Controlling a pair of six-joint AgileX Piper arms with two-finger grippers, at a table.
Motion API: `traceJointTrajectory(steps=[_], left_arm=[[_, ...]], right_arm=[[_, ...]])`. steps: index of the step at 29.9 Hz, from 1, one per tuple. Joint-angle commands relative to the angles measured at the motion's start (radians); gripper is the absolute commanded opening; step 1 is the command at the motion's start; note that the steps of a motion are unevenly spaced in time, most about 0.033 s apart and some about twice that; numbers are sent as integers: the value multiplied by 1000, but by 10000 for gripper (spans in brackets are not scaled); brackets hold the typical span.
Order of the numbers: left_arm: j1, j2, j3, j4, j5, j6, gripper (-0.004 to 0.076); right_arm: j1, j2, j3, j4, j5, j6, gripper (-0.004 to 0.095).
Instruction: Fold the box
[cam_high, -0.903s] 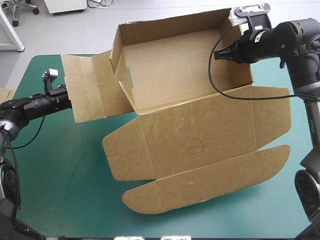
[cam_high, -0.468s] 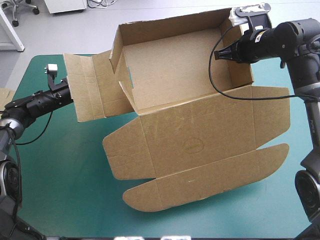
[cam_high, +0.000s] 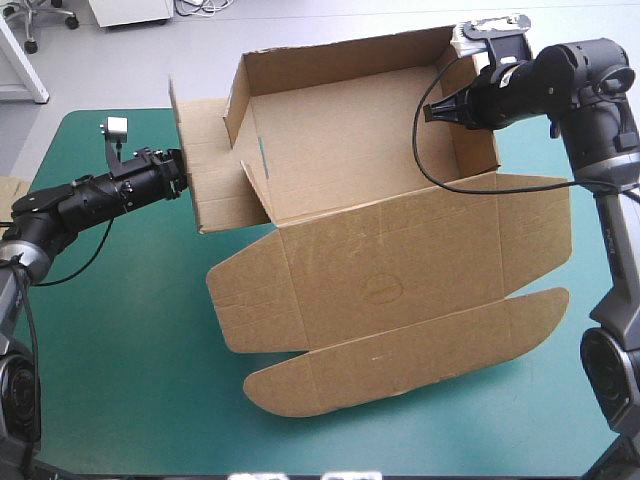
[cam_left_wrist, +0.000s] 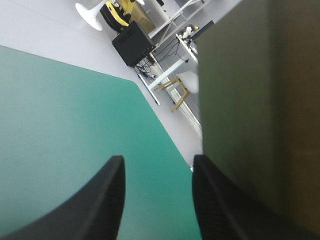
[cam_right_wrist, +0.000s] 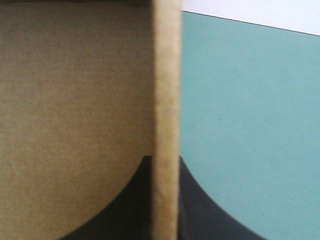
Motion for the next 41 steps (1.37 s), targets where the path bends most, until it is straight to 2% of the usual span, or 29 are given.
traceJointTrajectory(steps=[1,10,21,37,41], left_arm=[[-6,-85,-26,-97,125,-24,312],[-8,-140,-26,-150,125,-56,312],[-96,-142,-47,-163,125,-62,312],[-105,-140,-117,-163,123,-77,312],[-105,-140,-117,-146,88,-77,354]], right_arm=[[-7,-37,-31,24,6,12,-19],[-7,-29,-31,24,6,12,-19],[-7,-20,-31,26,6,12,-19],[-7,0,-31,42,6,12,-19],[-7,0,-31,44,6,12,-19]])
